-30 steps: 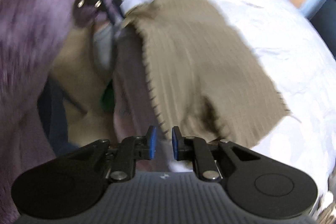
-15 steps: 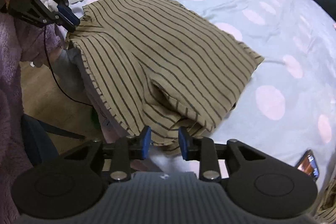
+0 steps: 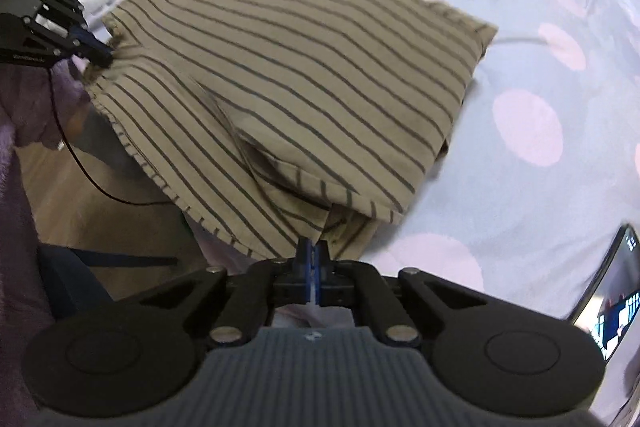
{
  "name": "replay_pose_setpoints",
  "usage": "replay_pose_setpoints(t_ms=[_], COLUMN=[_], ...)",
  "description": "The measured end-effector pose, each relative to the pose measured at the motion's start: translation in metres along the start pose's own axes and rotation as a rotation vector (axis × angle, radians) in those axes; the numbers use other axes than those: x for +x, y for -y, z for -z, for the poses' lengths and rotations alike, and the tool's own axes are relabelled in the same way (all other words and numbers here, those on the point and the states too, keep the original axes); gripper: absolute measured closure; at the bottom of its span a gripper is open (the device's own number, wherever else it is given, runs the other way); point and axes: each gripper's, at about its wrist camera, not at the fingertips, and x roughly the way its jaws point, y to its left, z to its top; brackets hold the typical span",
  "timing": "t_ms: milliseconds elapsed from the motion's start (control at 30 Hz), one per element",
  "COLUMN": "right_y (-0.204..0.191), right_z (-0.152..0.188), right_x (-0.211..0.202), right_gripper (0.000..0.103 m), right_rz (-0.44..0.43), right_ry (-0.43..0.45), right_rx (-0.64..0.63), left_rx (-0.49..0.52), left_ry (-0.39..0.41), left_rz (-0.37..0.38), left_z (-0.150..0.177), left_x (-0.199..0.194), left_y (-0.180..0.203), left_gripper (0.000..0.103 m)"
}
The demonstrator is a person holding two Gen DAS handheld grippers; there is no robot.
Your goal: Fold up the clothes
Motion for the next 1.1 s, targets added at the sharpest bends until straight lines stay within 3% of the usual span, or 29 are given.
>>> replay_pose_setpoints(t_ms=[167, 267, 367, 467, 600, 667, 733, 767, 833, 933, 1100], right_y=[-0.005, -0.006, -0.004, -0.008, -0.023, -0.03, -0.036, -0.038, -0.037, -0.027, -0.03], right_z=[0.001, 0.004, 0.007, 0.005, -0.002, -0.007, -0.014, -0.018, -0.029, -0.043, -0.062], right_x=[0.0, -0.007, -0.022, -0.044, -0.056, -0.055, -0.053, -0.052, -0.05, -0.045, -0.032], right_gripper=[0.097, 0.096, 0.096, 0.094, 0.089, 0.083, 0.065, 0.063, 0.06, 0.059, 0.059], right_rz=[0.029, 0.114, 0.157, 0.137, 0.121, 0.116, 0.131, 0.14, 0.151, 0.152, 0.277], right_ry=[-0.02, -0.018, 0.04, 0.155, 0.272, 0.311, 0.348, 0.362, 0.374, 0.406, 0.512], right_rx=[-0.013, -0.009, 0.019, 0.02, -0.038, -0.062, -0.083, -0.081, -0.042, 0.123, 0.329], left_rx=[-0.01, -0.03, -0.067, -0.122, -0.147, -0.148, -0.149, -0.148, -0.172, -0.231, -0.378], left_ry=[0.0, 0.036, 0.104, 0.202, 0.275, 0.292, 0.311, 0.323, 0.348, 0.394, 0.462], left_rz=[-0.013, -0.027, -0.034, -0.02, -0.022, -0.046, -0.069, -0.076, -0.098, -0.13, -0.156], left_z=[0.0, 0.003, 0.007, 0.007, -0.002, -0.009, -0.014, -0.018, -0.028, -0.045, -0.063], left_x=[-0.009, -0.022, -0.041, -0.061, -0.065, -0.061, -0.06, -0.059, -0.055, -0.046, -0.031], left_y=[-0.004, -0.008, -0.014, -0.023, -0.025, -0.02, -0.014, -0.012, -0.008, -0.002, -0.004], left_gripper=[0.099, 0.096, 0.096, 0.096, 0.096, 0.096, 0.096, 0.096, 0.096, 0.091, 0.087])
